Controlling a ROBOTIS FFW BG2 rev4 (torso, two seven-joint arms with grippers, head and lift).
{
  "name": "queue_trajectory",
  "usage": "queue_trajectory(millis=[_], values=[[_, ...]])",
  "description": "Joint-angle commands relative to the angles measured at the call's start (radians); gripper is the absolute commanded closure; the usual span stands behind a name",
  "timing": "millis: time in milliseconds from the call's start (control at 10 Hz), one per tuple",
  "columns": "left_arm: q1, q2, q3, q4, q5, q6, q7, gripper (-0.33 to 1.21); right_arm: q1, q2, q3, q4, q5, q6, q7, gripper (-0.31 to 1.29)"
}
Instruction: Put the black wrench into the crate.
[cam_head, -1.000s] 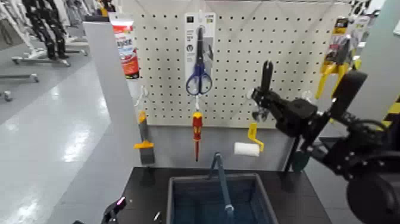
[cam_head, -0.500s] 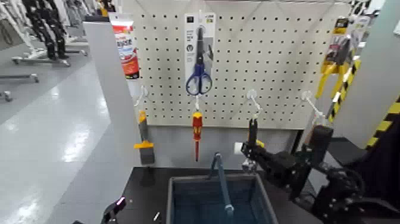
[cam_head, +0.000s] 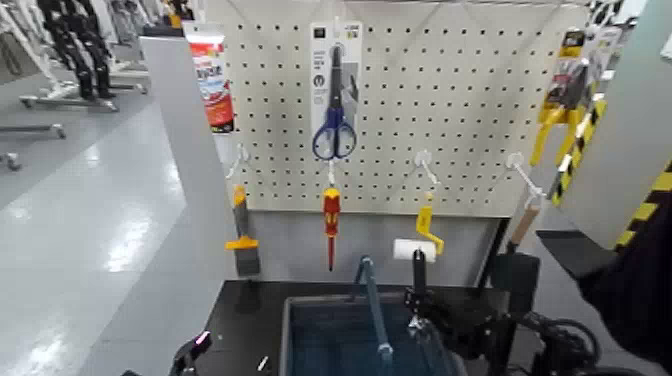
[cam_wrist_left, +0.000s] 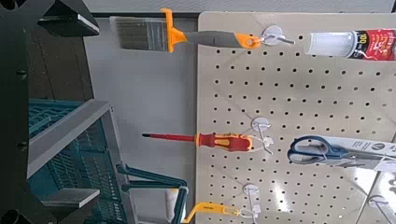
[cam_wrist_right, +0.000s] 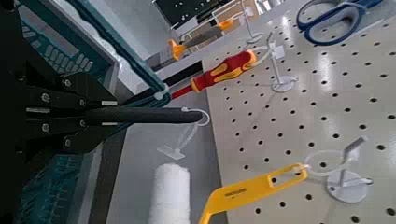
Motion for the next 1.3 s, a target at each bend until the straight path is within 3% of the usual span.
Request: queue_trajectory(millis=[100, 300, 400, 500, 600, 1300], values=[[0.0, 0.0, 0.0, 0.0, 0.0, 0.001, 0.0, 0.09, 0.006, 0.0, 0.003, 0.03, 0.029, 0.018, 0.015, 1.14], [0.0, 0.0, 0.0, -0.002, 0.0, 0.0, -0.002, 0.09, 0.006, 0.0, 0.003, 0.048, 0.046, 0.025, 0.02, 1.09], [0.0, 0.0, 0.0, -0.002, 0.0, 0.0, -0.002, 0.09, 0.006, 0.003, 0.001, 0.048, 0.046, 0.024, 0.021, 0.78], [0.0, 0.0, 0.0, -0.002, 0.0, 0.0, -0.002, 0.09, 0.006, 0.003, -0.001, 0.05, 0.046, 0.019, 0.023, 0.35], [0.0, 0.0, 0.0, -0.002, 0.0, 0.0, -0.002, 0.09, 0.006, 0.003, -0.001, 0.051, 0.046, 0.012, 0.026, 0.11], [0.002, 0.0, 0.0, -0.005, -0.002, -0.002, -0.002, 0.09, 0.012, 0.009, -0.004, 0.037, 0.039, -0.021, 0.029, 0.08]])
